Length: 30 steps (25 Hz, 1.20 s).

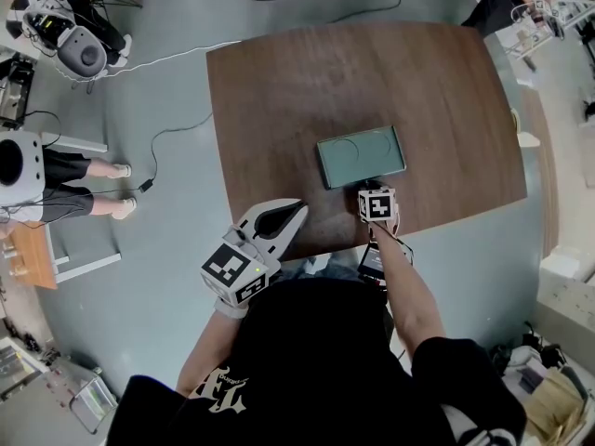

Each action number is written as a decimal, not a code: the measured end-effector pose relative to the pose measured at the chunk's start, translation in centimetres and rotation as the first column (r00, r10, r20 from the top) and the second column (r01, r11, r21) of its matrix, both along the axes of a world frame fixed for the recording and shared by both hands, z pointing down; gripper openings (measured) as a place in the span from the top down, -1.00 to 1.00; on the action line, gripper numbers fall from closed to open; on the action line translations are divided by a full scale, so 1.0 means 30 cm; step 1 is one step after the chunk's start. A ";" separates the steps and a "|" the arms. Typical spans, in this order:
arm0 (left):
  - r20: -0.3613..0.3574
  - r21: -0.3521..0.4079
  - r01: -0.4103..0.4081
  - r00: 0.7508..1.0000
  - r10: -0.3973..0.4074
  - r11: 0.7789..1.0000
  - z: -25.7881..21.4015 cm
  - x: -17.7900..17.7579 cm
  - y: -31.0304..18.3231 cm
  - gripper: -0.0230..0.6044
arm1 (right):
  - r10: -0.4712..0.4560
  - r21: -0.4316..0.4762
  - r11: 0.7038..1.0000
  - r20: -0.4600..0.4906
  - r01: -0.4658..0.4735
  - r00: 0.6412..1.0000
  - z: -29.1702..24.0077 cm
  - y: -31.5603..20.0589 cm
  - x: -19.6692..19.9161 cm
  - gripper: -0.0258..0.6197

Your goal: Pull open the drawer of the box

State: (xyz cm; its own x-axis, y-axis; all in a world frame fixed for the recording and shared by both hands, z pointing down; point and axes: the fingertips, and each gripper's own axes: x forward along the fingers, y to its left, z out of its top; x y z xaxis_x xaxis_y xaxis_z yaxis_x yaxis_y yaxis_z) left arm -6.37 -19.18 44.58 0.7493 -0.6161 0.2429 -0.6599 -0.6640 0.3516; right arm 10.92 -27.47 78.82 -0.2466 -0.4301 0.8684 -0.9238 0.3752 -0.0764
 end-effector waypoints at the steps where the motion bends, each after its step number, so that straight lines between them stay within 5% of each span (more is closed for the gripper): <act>1: 0.000 0.001 -0.002 1.000 0.002 1.000 -0.001 0.001 0.002 0.91 | -0.006 -0.003 1.000 0.000 0.006 1.000 0.002 0.004 -0.003 0.76; 30: -0.031 -0.009 -0.115 0.993 0.115 0.993 0.026 0.045 0.007 0.91 | 0.048 -0.067 0.997 -0.015 -0.049 0.999 0.036 0.192 0.051 0.76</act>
